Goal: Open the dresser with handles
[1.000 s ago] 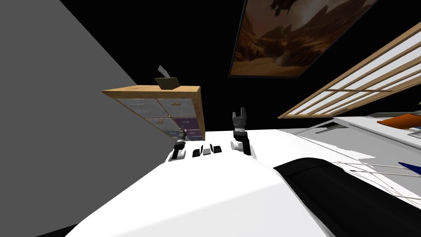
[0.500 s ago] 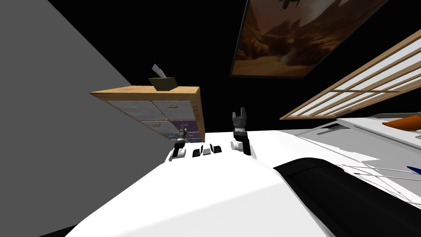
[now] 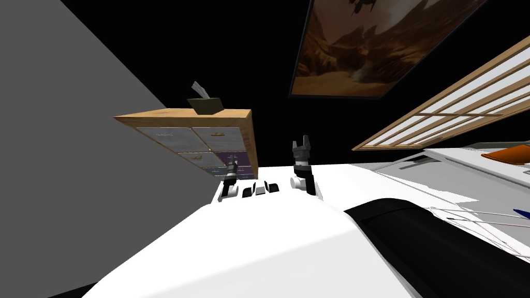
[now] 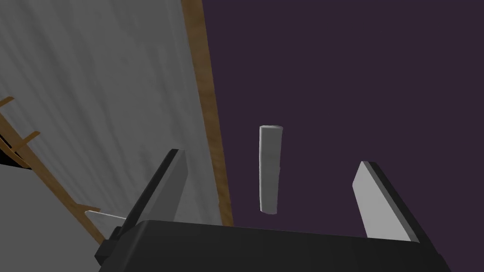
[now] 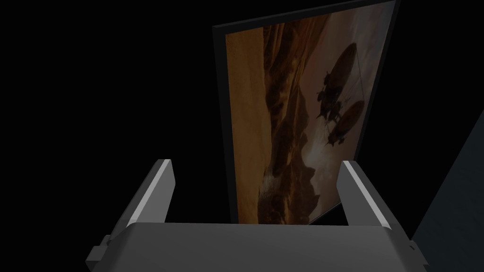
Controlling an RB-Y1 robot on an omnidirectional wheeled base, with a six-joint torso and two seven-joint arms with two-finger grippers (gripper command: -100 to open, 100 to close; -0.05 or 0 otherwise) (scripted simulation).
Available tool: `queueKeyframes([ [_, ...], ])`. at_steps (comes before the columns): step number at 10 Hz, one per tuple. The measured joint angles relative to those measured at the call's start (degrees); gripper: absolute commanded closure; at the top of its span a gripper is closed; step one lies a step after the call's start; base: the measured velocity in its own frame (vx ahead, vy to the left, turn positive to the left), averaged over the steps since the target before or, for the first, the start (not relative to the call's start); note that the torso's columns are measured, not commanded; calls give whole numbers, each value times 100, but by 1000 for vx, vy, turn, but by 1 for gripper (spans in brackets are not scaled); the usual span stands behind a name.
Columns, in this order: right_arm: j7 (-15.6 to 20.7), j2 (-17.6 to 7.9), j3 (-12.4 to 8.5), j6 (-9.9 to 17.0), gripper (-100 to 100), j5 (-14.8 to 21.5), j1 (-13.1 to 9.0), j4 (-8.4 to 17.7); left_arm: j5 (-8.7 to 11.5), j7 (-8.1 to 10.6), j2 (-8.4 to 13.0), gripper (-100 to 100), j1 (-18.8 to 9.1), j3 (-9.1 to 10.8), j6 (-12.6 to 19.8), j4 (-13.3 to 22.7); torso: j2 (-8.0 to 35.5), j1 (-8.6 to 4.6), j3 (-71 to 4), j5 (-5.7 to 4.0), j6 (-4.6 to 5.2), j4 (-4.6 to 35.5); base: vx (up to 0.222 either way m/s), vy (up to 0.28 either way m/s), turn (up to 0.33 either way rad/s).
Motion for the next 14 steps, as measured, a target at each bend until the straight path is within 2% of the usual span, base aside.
queueKeyframes([
  [2,0,0,0,0,0,0,1,0,-8,6,-6,-100,-20,4,177,-166,-22,0,-14,0,0,-6,68,4,-8],
  [3,0,0,0,0,0,0,1,0,-8,6,-7,100,-25,4,195,-172,2,-1,0,0,0,-1,-34,2,22],
  [5,0,0,0,0,0,0,0,0,1,12,3,100,-17,2,103,-106,17,0,14,2,3,2,-73,-3,12],
  [10,0,0,0,0,0,0,-1,0,-29,61,30,100,150,-92,280,-333,-7,-6,-5,-14,-10,20,-157,22,3],
  [13,0,0,0,0,0,0,-3,0,-40,95,65,100,277,-131,275,-483,35,-6,21,-6,0,16,-199,16,21],
  [14,0,0,0,0,0,0,-2,0,-50,100,65,-100,329,-154,273,-517,25,0,14,-8,-3,21,-94,22,-14],
])
